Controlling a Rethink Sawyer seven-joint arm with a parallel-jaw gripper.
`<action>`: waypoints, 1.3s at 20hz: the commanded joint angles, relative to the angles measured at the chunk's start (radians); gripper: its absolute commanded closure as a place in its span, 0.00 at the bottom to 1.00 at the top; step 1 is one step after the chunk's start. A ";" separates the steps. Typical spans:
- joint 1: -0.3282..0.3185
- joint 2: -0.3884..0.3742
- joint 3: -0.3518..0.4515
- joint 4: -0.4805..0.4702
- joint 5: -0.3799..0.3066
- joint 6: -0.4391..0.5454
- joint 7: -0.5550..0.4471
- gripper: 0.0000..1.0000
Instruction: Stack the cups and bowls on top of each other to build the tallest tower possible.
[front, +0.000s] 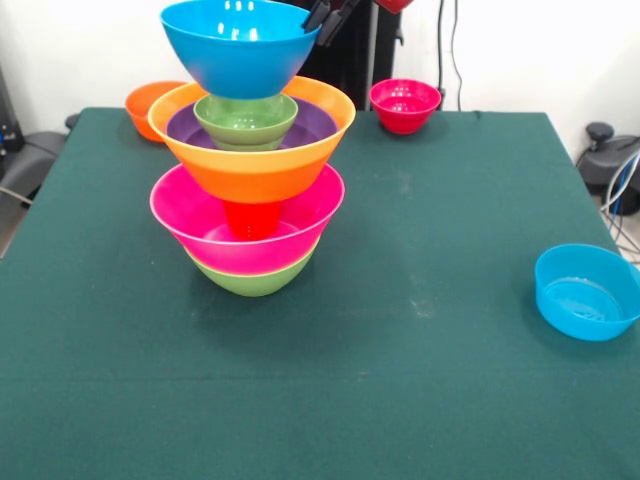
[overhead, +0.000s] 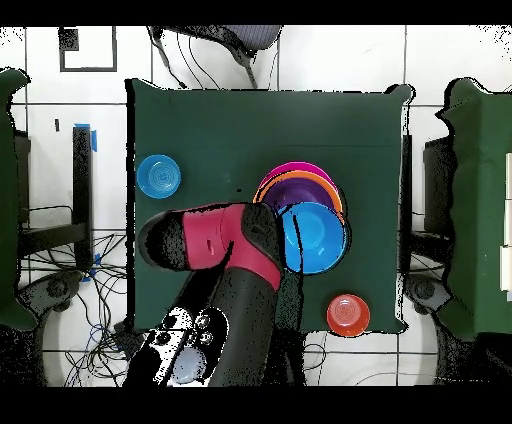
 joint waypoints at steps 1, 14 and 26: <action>0.000 0.024 0.107 -0.048 -0.076 0.056 -0.113 1.00; -0.006 0.021 0.112 -0.047 -0.075 0.055 -0.127 1.00; -0.008 0.027 0.119 -0.047 -0.076 0.041 -0.126 1.00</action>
